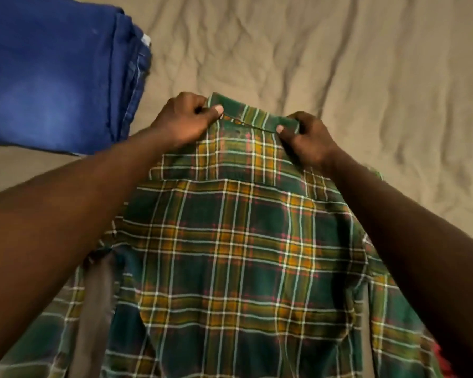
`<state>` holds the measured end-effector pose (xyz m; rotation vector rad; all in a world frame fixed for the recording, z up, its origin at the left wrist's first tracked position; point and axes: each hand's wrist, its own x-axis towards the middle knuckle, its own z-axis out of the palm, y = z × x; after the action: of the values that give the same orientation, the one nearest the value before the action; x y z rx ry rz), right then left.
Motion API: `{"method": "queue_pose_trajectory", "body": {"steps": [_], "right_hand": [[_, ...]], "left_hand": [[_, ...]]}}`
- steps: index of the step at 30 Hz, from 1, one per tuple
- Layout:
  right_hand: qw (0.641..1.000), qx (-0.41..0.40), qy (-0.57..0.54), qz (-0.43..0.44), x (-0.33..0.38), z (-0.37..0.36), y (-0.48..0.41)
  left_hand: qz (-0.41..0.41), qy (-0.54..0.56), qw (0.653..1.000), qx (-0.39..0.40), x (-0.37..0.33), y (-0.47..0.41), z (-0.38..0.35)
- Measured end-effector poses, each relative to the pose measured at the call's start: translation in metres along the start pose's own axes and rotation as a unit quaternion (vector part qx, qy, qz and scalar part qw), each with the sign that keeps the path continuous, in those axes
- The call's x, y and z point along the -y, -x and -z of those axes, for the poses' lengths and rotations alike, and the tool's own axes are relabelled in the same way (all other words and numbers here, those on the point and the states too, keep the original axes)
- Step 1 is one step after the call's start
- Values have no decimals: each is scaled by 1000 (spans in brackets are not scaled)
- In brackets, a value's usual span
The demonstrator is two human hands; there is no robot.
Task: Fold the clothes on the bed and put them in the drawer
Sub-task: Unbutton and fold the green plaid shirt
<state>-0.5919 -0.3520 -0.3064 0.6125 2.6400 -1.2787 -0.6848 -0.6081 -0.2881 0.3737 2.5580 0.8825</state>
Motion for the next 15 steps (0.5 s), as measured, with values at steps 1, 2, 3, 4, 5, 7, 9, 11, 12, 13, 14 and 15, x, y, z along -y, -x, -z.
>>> {"method": "queue_pose_trajectory", "body": {"steps": [1, 2, 3, 4, 5, 7, 9, 11, 12, 13, 14, 15], "right_hand": [[996, -5, -67, -59, 4, -1, -9], [989, -21, -114, -97, 1, -5, -16], [983, -38, -133, -117, 0, -9, -19], [983, -63, -126, -117, 0, -13, -17], [983, -94, -114, -106, 1, -15, -13], [978, -158, -122, -66, 1, -14, -7], [966, -212, -150, -19, 2, -9, -2], [976, -212, -59, 9, -2, -7, 0], [980, -191, 55, -3, -3, -6, 2], [971, -162, 174, -15, -2, -14, 4], [953, -145, 265, -23, 1, -18, 5], [935, -144, 323, -28, 6, -21, 6]], "left_hand": [[18, -28, 999, 7, -4, -9, 0], [32, -62, 998, 7, -6, -17, -4], [48, -85, 995, -4, -8, -22, -9], [61, -90, 994, -15, -10, -23, -12], [76, -77, 994, -26, -11, -23, -14], [95, -10, 994, -53, -11, -23, -13], [98, 58, 989, -91, -11, -20, -9], [87, 14, 991, -104, -10, -11, -10], [74, -49, 992, -93, -11, -9, -15], [64, -109, 988, -83, -4, -2, -17], [51, -144, 985, -80, -3, 1, -20], [34, -157, 983, -90, -4, 5, -23]]}}
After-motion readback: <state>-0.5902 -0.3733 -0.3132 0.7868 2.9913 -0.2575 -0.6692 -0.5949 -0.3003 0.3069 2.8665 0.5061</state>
